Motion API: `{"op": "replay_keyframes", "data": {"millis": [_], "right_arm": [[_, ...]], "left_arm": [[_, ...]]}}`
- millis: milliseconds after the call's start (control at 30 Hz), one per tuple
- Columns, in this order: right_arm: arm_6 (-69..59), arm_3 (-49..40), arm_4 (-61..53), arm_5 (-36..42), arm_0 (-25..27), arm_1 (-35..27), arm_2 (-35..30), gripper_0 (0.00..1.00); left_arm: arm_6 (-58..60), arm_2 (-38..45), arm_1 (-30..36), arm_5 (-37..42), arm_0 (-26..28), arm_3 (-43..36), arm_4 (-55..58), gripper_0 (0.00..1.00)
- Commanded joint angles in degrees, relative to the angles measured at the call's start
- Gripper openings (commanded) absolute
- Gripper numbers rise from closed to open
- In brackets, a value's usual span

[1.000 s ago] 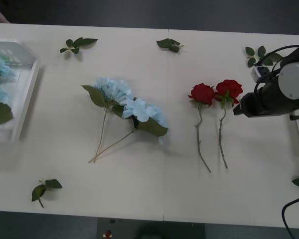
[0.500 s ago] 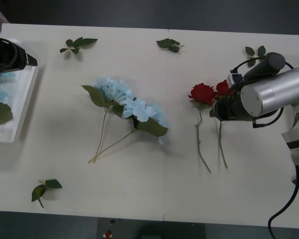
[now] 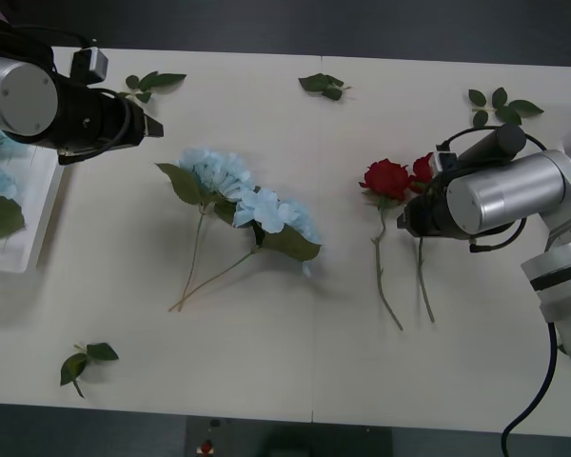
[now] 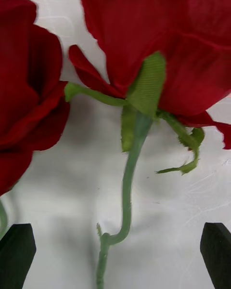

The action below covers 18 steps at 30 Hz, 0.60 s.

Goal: Put the red flowers into the right box and the blue flowers into the left box

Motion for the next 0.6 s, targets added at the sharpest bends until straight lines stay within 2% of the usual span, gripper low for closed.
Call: {"op": "replay_keyframes", "data": {"millis": [33, 300, 333, 367, 433, 467, 533, 600], "right_arm": [[-1.25, 0.63, 1.52, -1.37, -1.50, 0.80, -0.07, 1.00], [-1.25, 3.18, 1.87, -4.18, -1.50, 0.80, 0.11, 1.00], [-1.25, 3.27, 1.87, -4.27, -1.50, 0.80, 0.11, 0.88], [-1.34, 3.27, 1.96, -4.27, -1.50, 0.89, 0.20, 0.61], [-1.34, 3.27, 1.96, -4.27, -1.50, 0.89, 0.11, 0.28], [-1.42, 3.27, 1.96, -4.27, -1.50, 0.89, 0.11, 0.19], [-1.51, 3.27, 1.87, -4.27, -1.50, 0.80, 0.11, 0.08], [-1.78, 3.36, 1.78, -4.27, -1.50, 0.80, 0.11, 0.01]], "left_arm": [[0.95, -0.80, -1.46, 0.07, 1.78, -4.25, -1.37, 1.00], [0.08, -3.00, -2.08, -1.69, 8.81, -12.25, -2.68, 1.00], [-0.10, -3.43, -2.08, -1.87, 9.42, -12.69, -2.95, 1.00], [-0.28, -3.96, -2.16, -1.87, 9.69, -12.87, -3.12, 1.00], [-0.45, -5.02, -2.52, -1.87, 9.78, -12.87, -3.47, 1.00], [-0.45, -5.72, -2.69, -1.87, 9.78, -12.87, -4.18, 1.00], [-0.54, -6.95, -3.13, -1.87, 9.78, -12.87, -6.11, 1.00], [-0.54, -7.83, -3.92, -1.87, 9.78, -12.69, -8.31, 1.00]]}}
